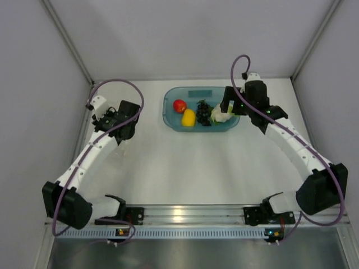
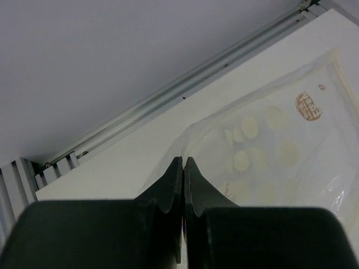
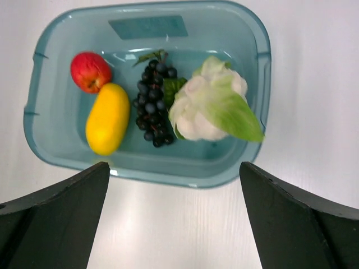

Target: Open the zip-top bag and remove the fake food

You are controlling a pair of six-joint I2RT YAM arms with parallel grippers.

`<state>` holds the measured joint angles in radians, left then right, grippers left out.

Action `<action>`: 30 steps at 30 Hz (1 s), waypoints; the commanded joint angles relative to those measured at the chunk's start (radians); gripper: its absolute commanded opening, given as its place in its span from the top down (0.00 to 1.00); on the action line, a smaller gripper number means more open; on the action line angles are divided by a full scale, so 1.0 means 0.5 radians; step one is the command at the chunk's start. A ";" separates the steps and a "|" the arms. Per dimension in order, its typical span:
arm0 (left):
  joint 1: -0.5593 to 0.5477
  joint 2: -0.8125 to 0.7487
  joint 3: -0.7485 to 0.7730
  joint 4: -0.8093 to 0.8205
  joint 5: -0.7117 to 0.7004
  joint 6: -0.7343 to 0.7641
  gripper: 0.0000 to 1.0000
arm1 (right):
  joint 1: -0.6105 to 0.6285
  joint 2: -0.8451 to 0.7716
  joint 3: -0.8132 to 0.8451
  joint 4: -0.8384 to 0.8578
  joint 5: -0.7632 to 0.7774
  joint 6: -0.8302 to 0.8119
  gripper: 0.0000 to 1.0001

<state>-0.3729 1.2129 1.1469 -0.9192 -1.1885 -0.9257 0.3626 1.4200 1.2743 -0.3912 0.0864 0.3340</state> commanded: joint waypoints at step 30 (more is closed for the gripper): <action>0.200 0.664 0.949 0.227 0.741 0.243 0.02 | 0.023 -1.128 -0.665 -0.132 0.094 -0.110 0.01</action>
<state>-0.2768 1.6554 1.6043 -0.8803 -0.9035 -0.8753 0.3691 0.8936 0.9161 -0.4644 0.0994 0.2970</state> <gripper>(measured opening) 0.982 0.993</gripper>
